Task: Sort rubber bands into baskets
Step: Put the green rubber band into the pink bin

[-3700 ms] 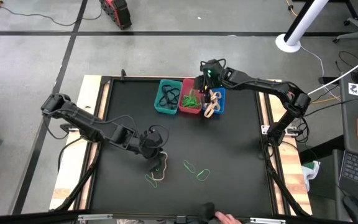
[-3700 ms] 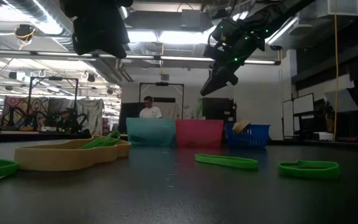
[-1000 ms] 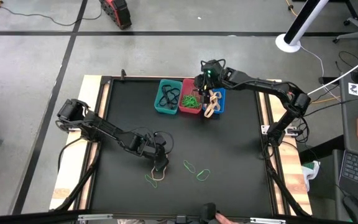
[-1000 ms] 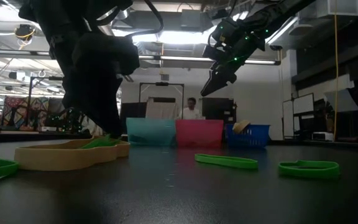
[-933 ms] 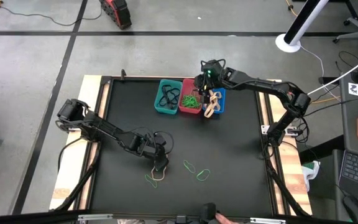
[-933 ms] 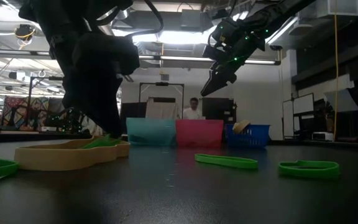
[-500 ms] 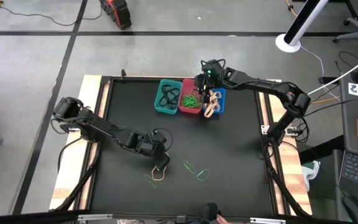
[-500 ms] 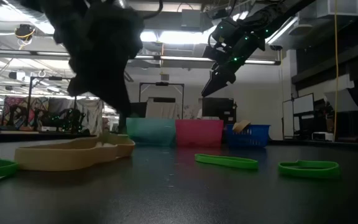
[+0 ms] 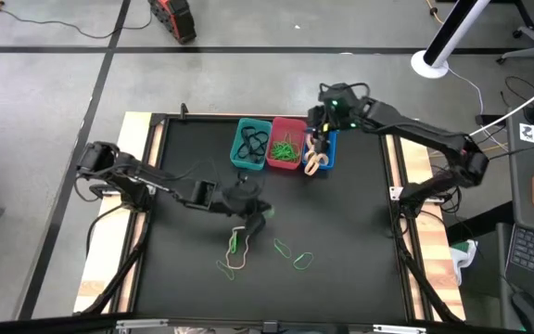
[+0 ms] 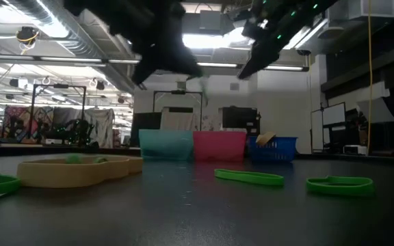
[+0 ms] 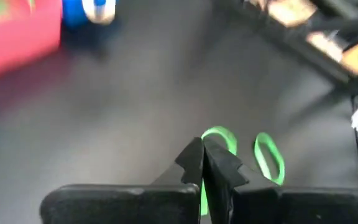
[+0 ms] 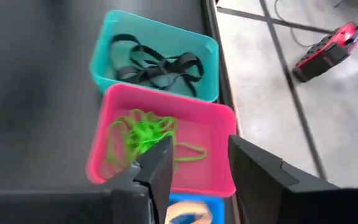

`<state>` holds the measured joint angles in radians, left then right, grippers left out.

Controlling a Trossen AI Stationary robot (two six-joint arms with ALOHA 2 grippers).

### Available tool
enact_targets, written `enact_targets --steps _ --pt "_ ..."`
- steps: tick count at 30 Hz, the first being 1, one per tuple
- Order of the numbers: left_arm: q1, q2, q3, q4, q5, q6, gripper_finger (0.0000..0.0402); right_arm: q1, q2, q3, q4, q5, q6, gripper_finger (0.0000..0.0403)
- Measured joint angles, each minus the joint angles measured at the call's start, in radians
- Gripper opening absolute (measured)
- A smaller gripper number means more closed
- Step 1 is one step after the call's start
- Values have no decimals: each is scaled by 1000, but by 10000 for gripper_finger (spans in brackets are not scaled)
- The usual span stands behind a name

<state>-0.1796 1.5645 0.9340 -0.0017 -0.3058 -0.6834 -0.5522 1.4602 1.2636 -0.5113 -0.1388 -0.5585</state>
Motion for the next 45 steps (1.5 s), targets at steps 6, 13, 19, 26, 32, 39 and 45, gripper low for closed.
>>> enact_targets --steps 6,13,19,26,32,39,45 --pt "121 14 0 230 -2 231 1 69 -116 0 -171 -63 96 154" --pt "283 35 0 444 28 417 0 202 -166 0 -339 -159 181 154" --pt "406 64 0 514 68 484 1 339 -152 -1 -412 -180 288 154" --pt "506 133 0 525 74 481 1 503 -126 -1 -426 -180 351 154" --pt "538 238 0 632 123 482 1 639 -85 -15 -415 -179 356 154" --pt "549 295 1 634 124 488 1 767 -51 -136 -288 -159 353 154" --pt "549 303 1 627 122 463 1 835 -16 -251 -206 -65 343 154"
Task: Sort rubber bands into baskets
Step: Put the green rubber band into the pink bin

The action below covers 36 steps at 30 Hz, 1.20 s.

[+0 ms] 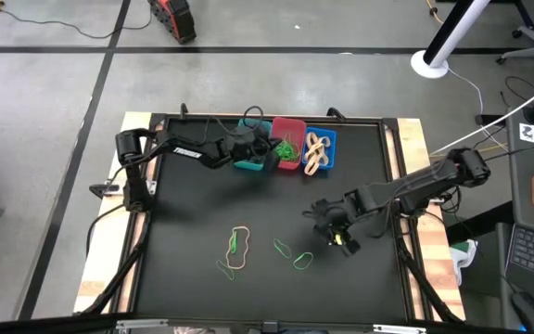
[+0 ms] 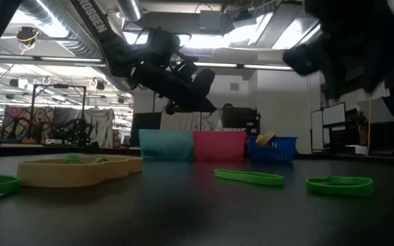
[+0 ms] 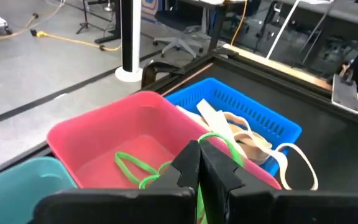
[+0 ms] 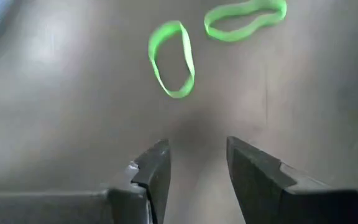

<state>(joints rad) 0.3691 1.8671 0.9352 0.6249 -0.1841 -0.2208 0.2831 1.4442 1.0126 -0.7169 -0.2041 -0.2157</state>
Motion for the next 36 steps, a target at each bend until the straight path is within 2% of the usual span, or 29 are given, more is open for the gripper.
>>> enact_targets --steps 4,7,11,16,22,30,36 --pt "0 0 0 -25 0 -1 14 12 25 -80 78 23 -1 154" --pt "0 0 0 -47 -1 16 49 12 29 -111 151 -35 -2 154" --pt "0 0 0 -45 -1 14 103 12 28 -119 218 -49 -63 154" --pt "-1 0 0 -46 -1 13 140 12 42 -119 279 -76 -131 154" --pt "-3 0 0 -49 -2 9 148 11 89 -119 321 -129 -131 154" --pt "-3 0 0 -61 -2 13 147 13 145 -119 345 -127 -130 154" --pt "-3 0 0 -75 -3 13 149 56 213 -120 377 -110 -131 154"
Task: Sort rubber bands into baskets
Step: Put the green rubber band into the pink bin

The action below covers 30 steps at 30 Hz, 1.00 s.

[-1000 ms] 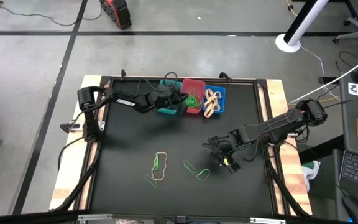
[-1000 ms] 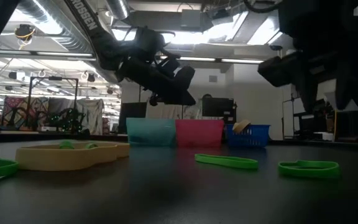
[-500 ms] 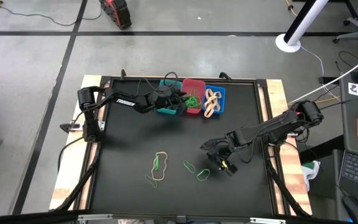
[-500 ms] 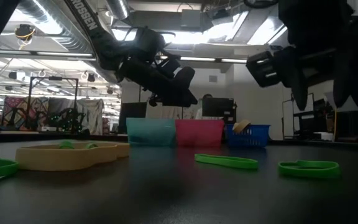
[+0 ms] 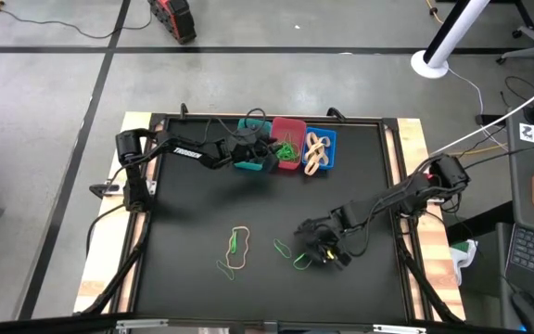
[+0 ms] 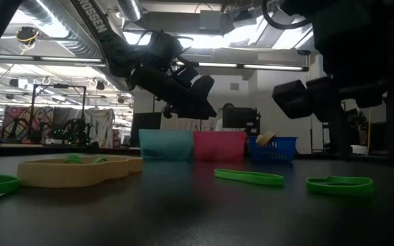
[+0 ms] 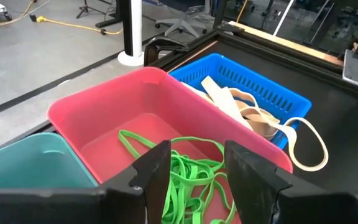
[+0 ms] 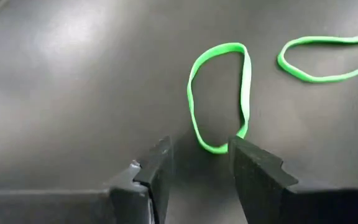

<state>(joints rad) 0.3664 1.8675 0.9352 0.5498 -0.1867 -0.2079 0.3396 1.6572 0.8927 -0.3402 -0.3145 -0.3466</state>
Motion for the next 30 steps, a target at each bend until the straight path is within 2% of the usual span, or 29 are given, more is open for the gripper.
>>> enact_targets --steps 8,15,19,22,30 --pt "0 0 0 -8 0 5 149 65 51 3 60 123 0 154" --pt "0 0 0 -18 0 5 149 73 80 3 106 127 0 154" --pt "1 0 0 -17 0 5 149 73 81 4 111 176 1 151" --pt "1 0 0 -17 0 5 149 73 81 4 110 183 2 133" --pt "1 0 0 -17 0 6 149 73 81 4 105 183 2 54"
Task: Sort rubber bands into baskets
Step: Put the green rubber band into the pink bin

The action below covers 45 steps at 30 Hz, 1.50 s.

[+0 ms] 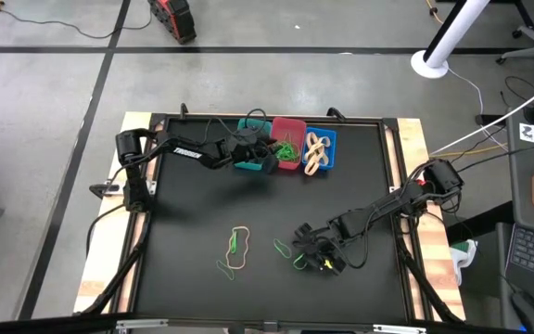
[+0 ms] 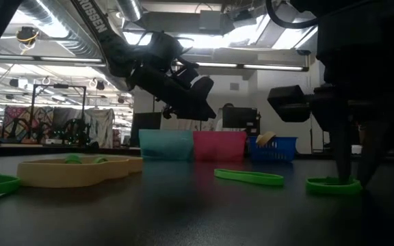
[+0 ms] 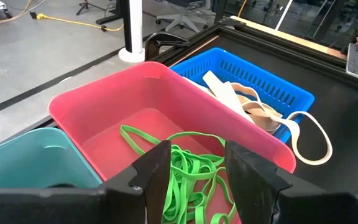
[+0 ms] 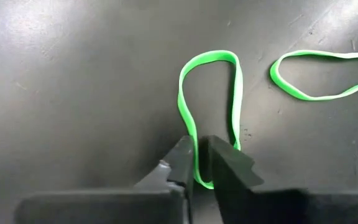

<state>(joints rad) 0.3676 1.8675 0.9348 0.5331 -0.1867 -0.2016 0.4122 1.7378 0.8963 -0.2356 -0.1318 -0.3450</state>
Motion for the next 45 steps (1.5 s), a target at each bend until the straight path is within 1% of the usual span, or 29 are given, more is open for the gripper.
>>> enact_targets --steps 4,6,11,14,22,27,33,36,39,42,45 --pt "0 0 0 0 0 0 149 0 0 0 0 0 0 15" --pt "0 0 0 0 0 0 149 0 0 0 0 0 9 5" --pt "0 0 0 0 0 0 149 0 0 0 0 1 52 12" --pt "0 0 0 0 0 0 149 -10 0 0 0 -1 53 5" --pt "-1 -5 -1 1 0 0 149 -84 0 21 -4 3 48 4" --pt "-12 -35 -1 0 4 9 149 -140 0 78 -48 3 -44 3" --pt "-42 -120 -1 -16 7 155 149 -226 0 196 -211 2 -213 2" --pt "-52 -182 -1 -79 8 186 149 -272 0 270 -317 2 -301 1" --pt "-61 -254 -1 -195 7 187 149 -319 0 352 -425 12 -415 1" --pt "-72 -332 -1 -352 7 188 149 -372 0 423 -505 60 -520 1" --pt "-86 -411 -1 -536 8 188 149 -436 -1 477 -542 91 -623 1"
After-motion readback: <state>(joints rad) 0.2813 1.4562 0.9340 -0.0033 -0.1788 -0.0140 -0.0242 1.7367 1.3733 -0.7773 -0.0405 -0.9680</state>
